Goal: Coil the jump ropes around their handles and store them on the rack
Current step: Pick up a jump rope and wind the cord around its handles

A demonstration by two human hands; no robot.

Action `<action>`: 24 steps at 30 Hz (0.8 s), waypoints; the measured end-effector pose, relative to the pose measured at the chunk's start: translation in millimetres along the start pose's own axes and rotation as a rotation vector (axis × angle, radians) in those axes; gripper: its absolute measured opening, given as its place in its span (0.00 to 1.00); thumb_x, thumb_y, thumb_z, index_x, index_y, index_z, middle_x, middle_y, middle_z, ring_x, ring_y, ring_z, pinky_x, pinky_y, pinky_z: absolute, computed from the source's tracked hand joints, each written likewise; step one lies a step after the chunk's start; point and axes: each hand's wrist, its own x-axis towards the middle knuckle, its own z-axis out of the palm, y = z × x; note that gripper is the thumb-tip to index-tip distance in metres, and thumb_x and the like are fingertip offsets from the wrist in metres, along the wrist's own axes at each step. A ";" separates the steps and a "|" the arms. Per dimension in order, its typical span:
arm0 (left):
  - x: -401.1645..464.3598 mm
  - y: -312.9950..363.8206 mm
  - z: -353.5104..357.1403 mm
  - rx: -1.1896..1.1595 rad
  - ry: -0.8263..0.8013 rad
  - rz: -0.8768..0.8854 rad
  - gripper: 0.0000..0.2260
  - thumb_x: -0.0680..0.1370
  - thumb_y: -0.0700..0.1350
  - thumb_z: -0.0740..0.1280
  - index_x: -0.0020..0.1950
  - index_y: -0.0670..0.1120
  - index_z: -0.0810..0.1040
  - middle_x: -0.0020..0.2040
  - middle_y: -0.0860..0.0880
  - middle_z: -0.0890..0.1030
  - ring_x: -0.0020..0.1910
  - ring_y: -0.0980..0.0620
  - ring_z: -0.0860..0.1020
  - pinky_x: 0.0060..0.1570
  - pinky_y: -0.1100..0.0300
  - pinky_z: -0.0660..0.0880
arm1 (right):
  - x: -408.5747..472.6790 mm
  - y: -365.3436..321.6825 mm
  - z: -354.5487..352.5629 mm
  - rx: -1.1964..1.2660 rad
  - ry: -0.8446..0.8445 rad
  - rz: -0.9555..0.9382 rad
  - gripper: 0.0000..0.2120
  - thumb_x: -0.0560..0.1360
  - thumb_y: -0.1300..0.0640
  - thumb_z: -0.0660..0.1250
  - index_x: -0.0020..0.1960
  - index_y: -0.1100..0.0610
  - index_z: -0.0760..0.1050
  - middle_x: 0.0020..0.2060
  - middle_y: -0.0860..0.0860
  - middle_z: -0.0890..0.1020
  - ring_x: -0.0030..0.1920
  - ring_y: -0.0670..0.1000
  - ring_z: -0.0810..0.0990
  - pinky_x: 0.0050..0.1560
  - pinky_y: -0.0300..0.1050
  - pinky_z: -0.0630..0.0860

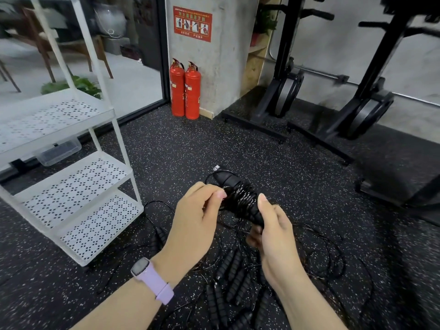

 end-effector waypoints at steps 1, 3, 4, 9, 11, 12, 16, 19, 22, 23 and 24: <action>-0.3 1.5 0.4 -0.020 -0.004 -0.033 0.10 0.84 0.48 0.62 0.50 0.55 0.82 0.44 0.57 0.78 0.43 0.53 0.78 0.44 0.64 0.72 | -0.7 -1.0 0.8 -0.010 0.003 -0.009 0.25 0.71 0.30 0.71 0.42 0.51 0.70 0.37 0.53 0.70 0.38 0.53 0.66 0.42 0.54 0.65; -1.4 3.7 -0.4 -0.092 -0.017 -0.088 0.10 0.83 0.50 0.62 0.51 0.56 0.83 0.46 0.59 0.78 0.43 0.56 0.79 0.45 0.66 0.73 | -1.9 -2.5 2.1 -0.019 0.005 -0.025 0.25 0.71 0.30 0.71 0.40 0.50 0.67 0.39 0.53 0.70 0.39 0.53 0.65 0.43 0.55 0.64; -1.6 4.1 -1.0 -0.133 -0.021 -0.110 0.10 0.82 0.52 0.63 0.52 0.56 0.84 0.46 0.59 0.78 0.42 0.57 0.79 0.43 0.68 0.73 | -1.9 -3.0 2.6 -0.025 0.012 -0.028 0.24 0.70 0.30 0.71 0.38 0.48 0.66 0.38 0.52 0.69 0.38 0.52 0.65 0.43 0.55 0.63; -1.2 5.4 1.2 -0.286 0.009 -0.200 0.08 0.81 0.45 0.69 0.51 0.55 0.87 0.40 0.62 0.81 0.29 0.63 0.76 0.31 0.72 0.70 | -0.7 -2.4 2.9 -0.080 0.029 -0.021 0.24 0.69 0.29 0.70 0.39 0.47 0.67 0.38 0.50 0.73 0.39 0.51 0.69 0.45 0.54 0.68; -2.1 6.6 1.8 -0.329 0.014 -0.215 0.08 0.80 0.44 0.71 0.51 0.58 0.86 0.39 0.61 0.82 0.29 0.62 0.76 0.31 0.71 0.71 | -0.7 -2.3 2.1 -0.059 0.027 -0.018 0.24 0.69 0.29 0.70 0.39 0.47 0.67 0.38 0.50 0.72 0.39 0.51 0.68 0.45 0.54 0.67; -2.6 7.0 1.6 -0.341 0.011 -0.219 0.09 0.80 0.44 0.72 0.51 0.59 0.86 0.38 0.60 0.83 0.28 0.63 0.76 0.31 0.71 0.71 | -0.7 -2.1 1.5 -0.051 0.029 -0.019 0.24 0.70 0.29 0.70 0.39 0.48 0.67 0.38 0.50 0.71 0.39 0.51 0.68 0.45 0.54 0.67; -3.0 10.6 1.9 -0.324 0.001 -0.224 0.08 0.78 0.43 0.73 0.50 0.57 0.85 0.36 0.60 0.84 0.28 0.62 0.78 0.32 0.74 0.71 | -1.9 -2.5 -0.1 -0.026 0.034 -0.018 0.24 0.70 0.31 0.71 0.39 0.49 0.66 0.38 0.51 0.70 0.39 0.52 0.67 0.43 0.54 0.65; -1.0 12.6 2.5 -0.281 -0.014 -0.211 0.09 0.79 0.41 0.72 0.48 0.56 0.84 0.39 0.60 0.85 0.33 0.61 0.80 0.36 0.74 0.74 | -2.3 -4.3 -1.7 -0.011 0.046 -0.022 0.24 0.71 0.32 0.71 0.38 0.49 0.66 0.39 0.52 0.70 0.40 0.53 0.67 0.45 0.54 0.64; -0.5 13.7 2.1 -0.234 -0.042 -0.172 0.09 0.79 0.41 0.71 0.47 0.56 0.84 0.38 0.60 0.84 0.31 0.62 0.78 0.37 0.72 0.74 | -3.4 -5.7 -2.6 0.011 0.061 -0.031 0.26 0.71 0.32 0.72 0.39 0.53 0.66 0.40 0.53 0.71 0.41 0.54 0.67 0.45 0.55 0.64; -0.7 14.3 2.7 -0.226 -0.037 -0.164 0.09 0.79 0.41 0.71 0.46 0.56 0.84 0.38 0.61 0.84 0.31 0.62 0.77 0.37 0.71 0.74 | -3.6 -5.9 -2.2 0.016 0.065 -0.029 0.29 0.70 0.32 0.72 0.41 0.56 0.66 0.41 0.53 0.72 0.42 0.54 0.67 0.46 0.55 0.64; -1.5 14.9 3.7 -0.221 -0.023 -0.159 0.10 0.79 0.42 0.71 0.45 0.58 0.83 0.38 0.61 0.84 0.30 0.63 0.77 0.38 0.70 0.75 | -3.8 -6.0 -2.0 0.022 0.071 -0.027 0.30 0.70 0.32 0.72 0.42 0.58 0.66 0.41 0.53 0.72 0.42 0.55 0.67 0.46 0.55 0.64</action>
